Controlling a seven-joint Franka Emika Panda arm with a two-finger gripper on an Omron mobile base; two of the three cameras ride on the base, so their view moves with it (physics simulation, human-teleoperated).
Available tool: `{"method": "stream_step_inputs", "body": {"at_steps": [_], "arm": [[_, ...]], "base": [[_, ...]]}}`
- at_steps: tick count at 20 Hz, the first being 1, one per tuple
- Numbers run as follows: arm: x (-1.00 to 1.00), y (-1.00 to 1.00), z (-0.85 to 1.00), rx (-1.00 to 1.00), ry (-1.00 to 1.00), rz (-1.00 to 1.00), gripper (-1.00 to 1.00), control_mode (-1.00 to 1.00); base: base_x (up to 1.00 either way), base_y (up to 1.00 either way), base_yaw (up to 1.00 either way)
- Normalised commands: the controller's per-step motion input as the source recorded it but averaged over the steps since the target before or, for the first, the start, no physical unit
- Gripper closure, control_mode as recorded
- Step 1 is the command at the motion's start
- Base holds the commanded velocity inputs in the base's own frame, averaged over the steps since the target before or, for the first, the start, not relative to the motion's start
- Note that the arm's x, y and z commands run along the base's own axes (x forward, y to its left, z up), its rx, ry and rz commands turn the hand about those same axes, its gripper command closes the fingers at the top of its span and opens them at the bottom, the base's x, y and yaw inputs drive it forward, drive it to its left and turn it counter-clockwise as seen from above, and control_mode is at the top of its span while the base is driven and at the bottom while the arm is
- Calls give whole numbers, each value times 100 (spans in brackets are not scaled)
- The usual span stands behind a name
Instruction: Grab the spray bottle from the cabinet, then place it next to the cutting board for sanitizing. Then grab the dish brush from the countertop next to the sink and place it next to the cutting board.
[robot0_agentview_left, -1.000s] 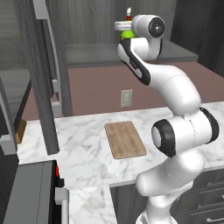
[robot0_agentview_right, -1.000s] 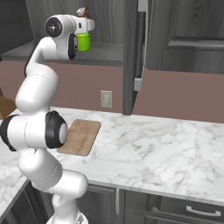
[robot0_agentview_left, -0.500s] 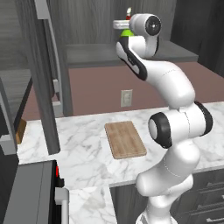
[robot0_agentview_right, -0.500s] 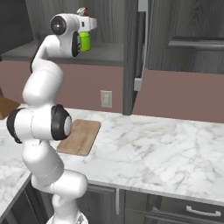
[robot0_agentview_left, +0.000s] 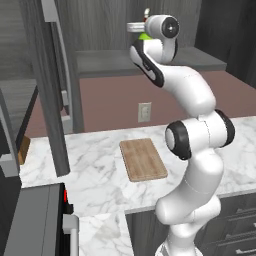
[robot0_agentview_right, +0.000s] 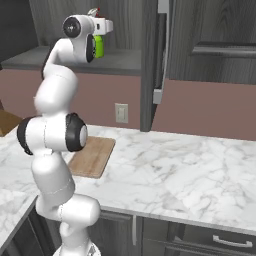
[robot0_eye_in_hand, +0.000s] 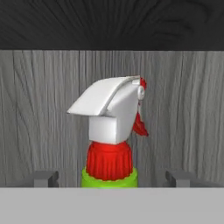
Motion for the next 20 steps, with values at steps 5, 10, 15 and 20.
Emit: {"method": "stream_step_inputs", "body": {"at_steps": [5,10,15,20], "arm": [[5,14,0,0,1,0,100,-100],[-48,20,0,7,-1,-10,100,-100],[-37,26,-1,17,0,-20,100,-100],[-55,49,0,17,0,-28,100,-100]], "base": [[0,0,0],[0,0,0],[0,0,0],[0,0,0]]}}
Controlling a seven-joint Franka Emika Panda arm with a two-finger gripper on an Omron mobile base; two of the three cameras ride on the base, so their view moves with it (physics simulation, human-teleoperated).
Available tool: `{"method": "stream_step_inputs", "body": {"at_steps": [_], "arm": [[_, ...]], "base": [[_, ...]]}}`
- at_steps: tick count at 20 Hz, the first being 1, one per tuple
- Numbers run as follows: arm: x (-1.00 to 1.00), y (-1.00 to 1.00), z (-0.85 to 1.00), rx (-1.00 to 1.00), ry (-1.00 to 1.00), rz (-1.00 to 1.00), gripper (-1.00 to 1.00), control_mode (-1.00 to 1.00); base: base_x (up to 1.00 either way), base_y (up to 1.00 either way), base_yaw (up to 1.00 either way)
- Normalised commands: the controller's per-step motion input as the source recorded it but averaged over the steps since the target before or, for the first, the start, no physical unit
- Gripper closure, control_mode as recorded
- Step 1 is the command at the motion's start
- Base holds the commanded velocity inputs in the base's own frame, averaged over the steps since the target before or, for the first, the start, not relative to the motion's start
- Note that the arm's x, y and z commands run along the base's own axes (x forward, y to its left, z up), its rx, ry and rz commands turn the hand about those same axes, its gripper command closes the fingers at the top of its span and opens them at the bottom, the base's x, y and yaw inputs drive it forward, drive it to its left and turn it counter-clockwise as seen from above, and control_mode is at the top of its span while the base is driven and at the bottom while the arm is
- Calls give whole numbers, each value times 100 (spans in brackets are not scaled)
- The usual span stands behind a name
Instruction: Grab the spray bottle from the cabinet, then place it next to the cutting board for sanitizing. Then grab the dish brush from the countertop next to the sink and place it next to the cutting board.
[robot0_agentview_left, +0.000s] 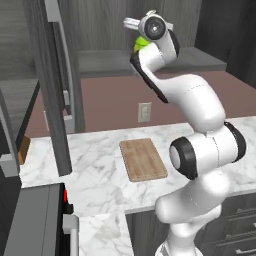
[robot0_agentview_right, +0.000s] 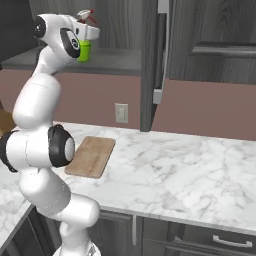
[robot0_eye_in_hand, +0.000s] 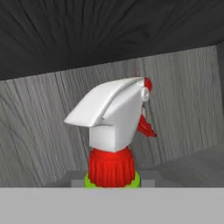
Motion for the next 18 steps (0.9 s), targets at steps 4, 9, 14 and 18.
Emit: {"method": "stream_step_inputs", "body": {"at_steps": [4,9,14,18], "arm": [[-76,40,0,12,-1,-25,100,-100],[-75,36,13,0,-13,-14,100,-100],[-69,13,40,-1,-14,-3,100,-100],[-62,5,4,-1,-4,0,100,-100]], "base": [[0,0,0],[0,0,0],[0,0,0],[0,0,0]]}}
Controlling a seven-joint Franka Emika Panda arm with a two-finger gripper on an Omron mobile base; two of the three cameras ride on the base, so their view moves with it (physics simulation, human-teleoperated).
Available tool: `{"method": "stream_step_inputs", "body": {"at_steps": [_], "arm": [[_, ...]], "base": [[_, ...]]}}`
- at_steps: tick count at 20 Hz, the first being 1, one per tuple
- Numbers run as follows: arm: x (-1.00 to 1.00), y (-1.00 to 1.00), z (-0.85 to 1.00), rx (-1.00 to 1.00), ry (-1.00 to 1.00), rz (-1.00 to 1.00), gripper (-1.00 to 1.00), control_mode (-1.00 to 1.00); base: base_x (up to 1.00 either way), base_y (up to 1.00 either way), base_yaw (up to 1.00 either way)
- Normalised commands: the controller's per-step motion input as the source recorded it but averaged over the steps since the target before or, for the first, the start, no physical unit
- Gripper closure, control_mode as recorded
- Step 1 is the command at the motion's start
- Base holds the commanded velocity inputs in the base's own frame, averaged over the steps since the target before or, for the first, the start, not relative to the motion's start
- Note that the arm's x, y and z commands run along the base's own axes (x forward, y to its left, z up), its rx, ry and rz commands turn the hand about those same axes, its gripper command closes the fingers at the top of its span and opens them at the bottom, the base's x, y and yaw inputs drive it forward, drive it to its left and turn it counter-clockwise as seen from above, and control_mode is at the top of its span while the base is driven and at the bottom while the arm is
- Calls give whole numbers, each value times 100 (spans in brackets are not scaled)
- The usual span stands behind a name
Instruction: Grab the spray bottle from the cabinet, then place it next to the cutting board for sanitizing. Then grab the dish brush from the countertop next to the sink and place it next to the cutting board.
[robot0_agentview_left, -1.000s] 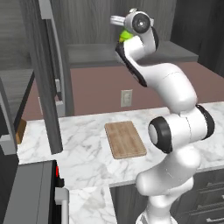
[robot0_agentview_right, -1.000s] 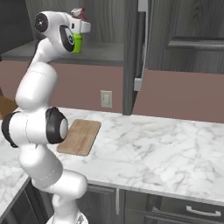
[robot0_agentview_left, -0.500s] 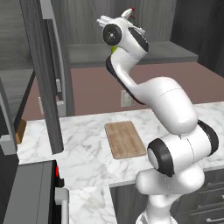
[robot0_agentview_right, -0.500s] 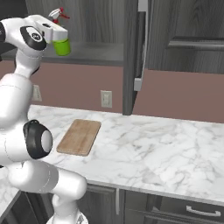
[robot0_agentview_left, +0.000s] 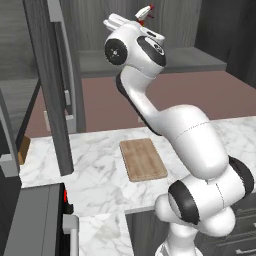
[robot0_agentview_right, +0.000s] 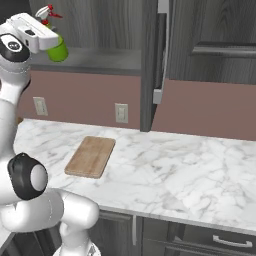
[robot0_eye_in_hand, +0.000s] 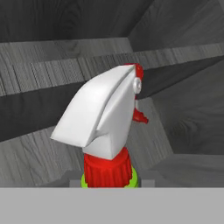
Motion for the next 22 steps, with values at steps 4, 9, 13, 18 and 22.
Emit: {"method": "stream_step_inputs", "body": {"at_steps": [4,9,13,18,22], "arm": [[-70,32,0,-1,0,0,100,-100],[-77,26,0,-3,0,0,100,-100],[-90,18,0,0,0,0,100,-100],[-74,16,-4,-6,0,0,100,-100],[-38,-39,-42,-7,9,0,100,-100]], "base": [[0,0,0],[0,0,0],[0,0,0],[0,0,0],[0,0,0]]}}
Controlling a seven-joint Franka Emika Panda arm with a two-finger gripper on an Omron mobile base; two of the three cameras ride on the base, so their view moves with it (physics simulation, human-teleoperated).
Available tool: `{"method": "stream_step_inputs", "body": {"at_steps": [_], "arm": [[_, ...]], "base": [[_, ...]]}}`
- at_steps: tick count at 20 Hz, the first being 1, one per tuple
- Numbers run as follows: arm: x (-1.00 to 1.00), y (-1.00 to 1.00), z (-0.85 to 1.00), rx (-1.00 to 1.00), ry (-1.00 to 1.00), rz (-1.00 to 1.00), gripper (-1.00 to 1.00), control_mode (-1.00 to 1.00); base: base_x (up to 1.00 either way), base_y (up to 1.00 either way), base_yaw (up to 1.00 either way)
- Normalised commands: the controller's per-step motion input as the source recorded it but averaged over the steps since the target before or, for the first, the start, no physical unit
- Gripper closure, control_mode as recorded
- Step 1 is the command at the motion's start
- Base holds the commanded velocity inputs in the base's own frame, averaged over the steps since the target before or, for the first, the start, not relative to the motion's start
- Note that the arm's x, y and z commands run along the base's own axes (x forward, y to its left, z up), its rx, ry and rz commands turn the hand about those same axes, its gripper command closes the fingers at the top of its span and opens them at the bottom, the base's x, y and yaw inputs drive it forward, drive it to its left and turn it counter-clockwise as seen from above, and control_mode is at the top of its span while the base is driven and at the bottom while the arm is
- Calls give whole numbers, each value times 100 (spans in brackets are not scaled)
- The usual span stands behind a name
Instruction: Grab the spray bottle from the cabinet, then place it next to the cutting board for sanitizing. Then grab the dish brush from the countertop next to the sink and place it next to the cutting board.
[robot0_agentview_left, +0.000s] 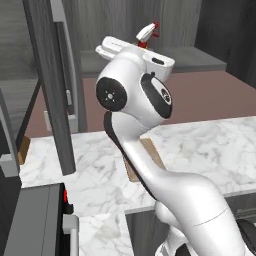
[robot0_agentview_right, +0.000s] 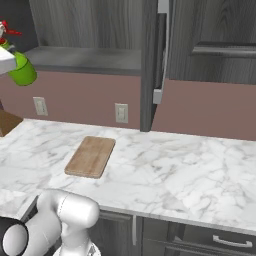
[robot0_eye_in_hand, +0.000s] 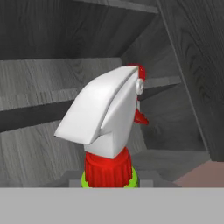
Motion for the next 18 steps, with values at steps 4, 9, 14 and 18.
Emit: {"method": "stream_step_inputs", "body": {"at_steps": [4,9,14,18], "arm": [[-35,-66,-72,-5,18,0,100,-100],[-41,-64,-85,-7,22,0,100,-100],[-24,-76,-97,-7,28,0,100,-100],[0,-73,-100,-9,31,2,100,-100]], "base": [[0,0,0],[0,0,0],[0,0,0],[0,0,0]]}}
